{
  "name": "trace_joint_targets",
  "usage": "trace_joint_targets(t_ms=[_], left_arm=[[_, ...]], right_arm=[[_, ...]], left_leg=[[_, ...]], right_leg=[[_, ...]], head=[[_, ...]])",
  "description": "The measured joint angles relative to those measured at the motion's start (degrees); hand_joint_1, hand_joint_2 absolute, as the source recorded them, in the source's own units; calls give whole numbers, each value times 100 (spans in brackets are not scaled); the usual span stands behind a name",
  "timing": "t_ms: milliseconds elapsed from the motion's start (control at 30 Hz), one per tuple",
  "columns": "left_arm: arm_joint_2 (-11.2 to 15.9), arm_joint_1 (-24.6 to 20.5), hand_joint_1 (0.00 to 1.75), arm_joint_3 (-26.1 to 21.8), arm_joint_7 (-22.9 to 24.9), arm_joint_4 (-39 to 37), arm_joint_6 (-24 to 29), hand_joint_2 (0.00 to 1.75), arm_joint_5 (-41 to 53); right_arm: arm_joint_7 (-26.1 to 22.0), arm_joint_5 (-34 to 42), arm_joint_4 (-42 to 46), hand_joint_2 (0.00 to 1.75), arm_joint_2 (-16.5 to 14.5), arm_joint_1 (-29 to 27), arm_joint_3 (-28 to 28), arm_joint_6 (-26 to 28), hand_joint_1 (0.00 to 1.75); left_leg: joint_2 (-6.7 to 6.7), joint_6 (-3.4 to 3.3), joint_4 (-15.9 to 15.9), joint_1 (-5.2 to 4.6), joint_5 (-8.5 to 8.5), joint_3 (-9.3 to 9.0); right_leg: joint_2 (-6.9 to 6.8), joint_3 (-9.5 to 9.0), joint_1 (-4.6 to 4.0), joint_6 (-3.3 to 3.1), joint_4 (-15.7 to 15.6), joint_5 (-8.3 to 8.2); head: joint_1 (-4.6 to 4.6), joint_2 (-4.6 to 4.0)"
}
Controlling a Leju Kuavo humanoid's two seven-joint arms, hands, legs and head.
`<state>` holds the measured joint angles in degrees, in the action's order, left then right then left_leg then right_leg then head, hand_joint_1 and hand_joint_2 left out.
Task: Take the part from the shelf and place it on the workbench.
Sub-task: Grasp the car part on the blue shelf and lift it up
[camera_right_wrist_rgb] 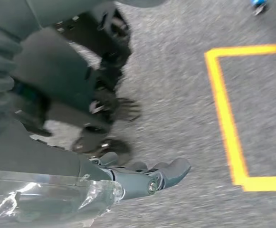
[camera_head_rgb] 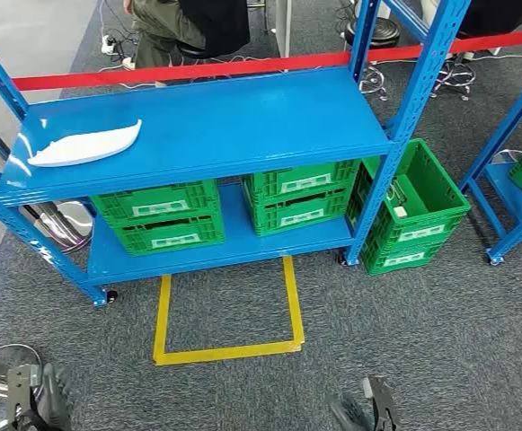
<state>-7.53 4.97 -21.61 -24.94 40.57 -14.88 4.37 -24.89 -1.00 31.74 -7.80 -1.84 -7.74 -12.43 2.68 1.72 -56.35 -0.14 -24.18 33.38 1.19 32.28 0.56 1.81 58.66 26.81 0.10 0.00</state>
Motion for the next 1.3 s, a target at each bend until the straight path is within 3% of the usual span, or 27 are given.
trace_joint_targets(t_ms=[133,300,367,433,467,500,533,567,633,700,767,833,900,967,1000,1067,1133,1200,1300], left_arm=[[-145,7,0,-216,-240,466,-148,0,70],[-397,44,0,-484,-605,1265,-348,0,150],[-517,77,0,-562,-742,1598,-417,0,176],[-616,134,0,-611,-874,1921,-472,0,197],[-660,163,0,-620,-935,2070,-495,0,206],[-703,191,0,-626,-993,2221,-515,0,214],[-752,216,0,-634,-1051,2378,-533,0,221],[-804,237,0,-646,-1110,2543,-554,0,229],[-887,271,0,-681,-1229,2877,-593,0,246],[-924,306,0,-717,-1348,3180,-629,0,264],[-936,349,0,-749,-1432,3411,-654,0,278],[-947,385,0,-774,-1477,3579,-662,0,280],[-956,398,0,-771,-1500,3699,-637,0,282],[-956,401,0,-761,-1501,3762,-593,0,285],[-956,404,0,-758,-1501,3784,-573,0,285],[-956,409,0,-757,-1501,3830,-541,0,285],[-957,413,0,-754,-1501,3873,-517,0,284],[-958,416,0,-743,-1502,3916,-492,0,280],[-964,453,0,-725,-1507,3957,-427,0,262]], right_arm=[[-232,-121,195,0,-123,-3,-71,-126,0],[-567,-323,487,0,-285,-92,-87,-287,0],[-714,-386,609,0,-321,-124,-88,-368,0],[-867,-432,737,0,-356,-110,-90,-463,0],[-934,-456,798,0,-373,-100,-90,-506,0],[-989,-481,852,0,-389,-102,-90,-540,0],[-1033,-507,902,0,-402,-119,-91,-565,0],[-1072,-533,948,0,-411,-158,-93,-585,0],[-1158,-575,1036,0,-428,-278,-102,-633,0],[-1269,-609,1109,0,-451,-360,-114,-699,0],[-1351,-631,1162,0,-482,-382,-128,-745,0],[-1401,-634,1220,0,-515,-412,-143,-777,0],[-1441,-626,1269,0,-530,-451,-164,-816,0],[-1456,-615,1296,0,-531,-477,-192,-836,0],[-1458,-609,1310,0,-531,-486,-203,-837,0],[-1458,-601,1335,0,-531,-499,-215,-838,0],[-1456,-598,1352,0,-531,-503,-217,-837,0],[-1458,-591,1374,0,-531,-510,-220,-836,0],[-1462,-588,1399,0,-535,-518,-222,-828,0]], left_leg=[[0,-23,-17,-7,-9,17],[19,-129,38,-1,32,35],[46,-162,86,35,66,16],[71,-172,88,44,66,17],[99,-169,87,50,65,14],[149,-158,85,60,65,12],[220,-139,83,74,67,10],[303,-111,79,90,69,11],[470,-29,48,107,59,43],[602,60,16,113,50,107],[694,139,15,129,75,182],[424,196,-158,119,-27,310],[-18,232,-771,103,-384,615],[-168,258,-1474,108,-706,956],[-182,261,-1611,109,-726,1013],[-197,257,-1327,109,-518,823],[-260,241,-703,109,-256,430],[-343,202,-234,98,-155,150],[-342,73,-97,62,-134,109]], right_leg=[[-2,2,6,16,0,1],[-36,52,28,105,42,40],[-50,299,37,146,487,304],[-63,707,49,187,1272,669],[-67,853,56,204,1552,745],[-67,893,62,218,1617,699],[-55,820,77,227,1452,548],[-5,670,101,234,1105,339],[254,368,179,240,355,-17],[385,289,204,191,83,-147],[237,346,189,94,131,-173],[74,381,194,3,137,-188],[-103,387,179,-51,129,-188],[-295,394,160,-65,129,-181],[-380,397,155,-63,129,-179],[-515,400,153,-45,130,-179],[-584,400,155,-6,133,-183],[-617,422,131,64,160,-187],[-644,431,134,194,118,-240]], head=[[1,-1],[6,0],[30,0],[46,0],[45,0],[48,0],[46,0],[48,0],[50,-1],[47,-1],[41,-1],[-2,-1],[-68,-1],[-92,0],[-93,-1],[-93,-1],[-95,0],[-103,-1],[-108,-1]])
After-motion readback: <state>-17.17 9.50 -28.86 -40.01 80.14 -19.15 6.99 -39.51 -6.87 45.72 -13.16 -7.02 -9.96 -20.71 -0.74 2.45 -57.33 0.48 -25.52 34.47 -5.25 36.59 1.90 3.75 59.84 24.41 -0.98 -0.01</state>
